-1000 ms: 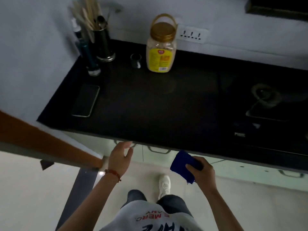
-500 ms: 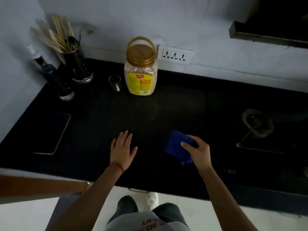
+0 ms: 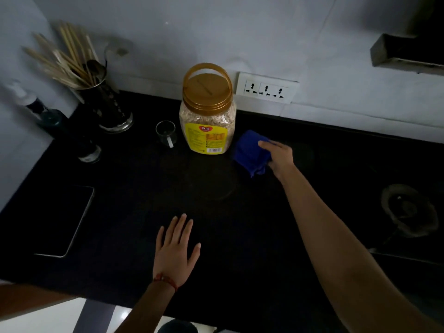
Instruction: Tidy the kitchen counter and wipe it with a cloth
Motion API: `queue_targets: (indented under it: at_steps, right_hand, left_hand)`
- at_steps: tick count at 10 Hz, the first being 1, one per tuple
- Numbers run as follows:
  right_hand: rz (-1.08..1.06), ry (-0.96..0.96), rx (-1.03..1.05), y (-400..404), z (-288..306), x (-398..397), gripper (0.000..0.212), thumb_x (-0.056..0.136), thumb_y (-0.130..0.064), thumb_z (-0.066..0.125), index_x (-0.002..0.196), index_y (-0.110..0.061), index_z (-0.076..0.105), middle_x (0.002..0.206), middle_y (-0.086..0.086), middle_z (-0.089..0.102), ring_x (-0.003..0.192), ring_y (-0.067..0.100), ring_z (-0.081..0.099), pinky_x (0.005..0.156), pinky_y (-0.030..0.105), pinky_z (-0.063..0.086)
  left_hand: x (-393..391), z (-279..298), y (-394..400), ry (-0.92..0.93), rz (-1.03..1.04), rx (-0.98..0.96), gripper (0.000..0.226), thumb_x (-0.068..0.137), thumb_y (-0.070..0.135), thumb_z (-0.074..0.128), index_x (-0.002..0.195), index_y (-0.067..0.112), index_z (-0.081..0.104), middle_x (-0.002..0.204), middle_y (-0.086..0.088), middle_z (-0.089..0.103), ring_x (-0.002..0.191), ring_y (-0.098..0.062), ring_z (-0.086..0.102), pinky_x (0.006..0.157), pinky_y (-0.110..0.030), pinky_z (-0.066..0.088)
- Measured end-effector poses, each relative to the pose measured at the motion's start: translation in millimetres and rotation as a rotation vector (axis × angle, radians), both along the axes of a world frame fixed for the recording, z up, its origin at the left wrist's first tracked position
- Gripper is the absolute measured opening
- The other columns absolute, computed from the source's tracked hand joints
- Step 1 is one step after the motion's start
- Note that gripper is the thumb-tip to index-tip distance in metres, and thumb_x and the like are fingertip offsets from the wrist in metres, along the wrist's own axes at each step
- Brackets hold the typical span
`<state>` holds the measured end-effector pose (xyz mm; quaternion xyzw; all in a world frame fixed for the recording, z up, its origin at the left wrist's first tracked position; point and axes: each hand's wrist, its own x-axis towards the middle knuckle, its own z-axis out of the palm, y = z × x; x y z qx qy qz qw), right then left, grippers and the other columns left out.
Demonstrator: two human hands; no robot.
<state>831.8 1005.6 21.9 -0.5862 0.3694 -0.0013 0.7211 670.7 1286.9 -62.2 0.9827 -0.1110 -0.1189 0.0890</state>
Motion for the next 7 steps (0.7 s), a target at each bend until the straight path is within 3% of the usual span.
queue_targets:
  at_steps: [1, 3, 5, 7]
  right_hand:
    - [0.009, 0.024, -0.004, -8, -9, 33, 0.044, 0.075, -0.007, 0.072, 0.115, 0.0, 0.058, 0.111, 0.014, 0.063, 0.092, 0.022, 0.06, 0.093, 0.042, 0.051]
    - [0.293, 0.169, -0.589, -23, -31, 48, 0.048, 0.079, -0.022, 0.069, 0.123, -0.007, 0.056, 0.126, 0.014, 0.059, 0.113, 0.025, 0.057, 0.086, 0.027, 0.045]
    - [0.299, 0.122, -0.693, -13, -30, 32, 0.058, 0.085, -0.027, 0.062, 0.136, -0.01, 0.039, 0.14, 0.013, 0.046, 0.126, 0.027, 0.045, 0.098, 0.033, 0.041]
    - [0.205, 0.161, -0.724, 5, -36, -26, 0.06, 0.084, -0.026, 0.064, 0.136, -0.014, 0.038, 0.138, 0.012, 0.047, 0.121, 0.025, 0.05, 0.093, 0.032, 0.042]
  left_hand:
    - [0, 1, 0, 0.023, -0.005, -0.005, 0.067, 0.089, 0.057, 0.004, 0.135, 0.02, 0.036, 0.145, -0.003, 0.042, 0.135, -0.016, 0.022, 0.113, -0.034, 0.005]
    - [3, 3, 0, 0.073, 0.009, -0.019, 0.065, 0.09, 0.056, 0.006, 0.136, 0.02, 0.035, 0.145, -0.002, 0.042, 0.135, -0.016, 0.023, 0.113, -0.03, -0.006]
    - [3, 2, 0, 0.037, 0.005, 0.006, 0.064, 0.089, 0.057, 0.006, 0.135, 0.021, 0.033, 0.145, -0.002, 0.042, 0.135, -0.016, 0.022, 0.113, -0.033, 0.0]
    - [1, -6, 0, -0.032, 0.01, -0.02, 0.057, 0.09, 0.053, 0.019, 0.135, 0.021, 0.035, 0.144, -0.003, 0.043, 0.135, -0.017, 0.023, 0.11, -0.039, 0.012]
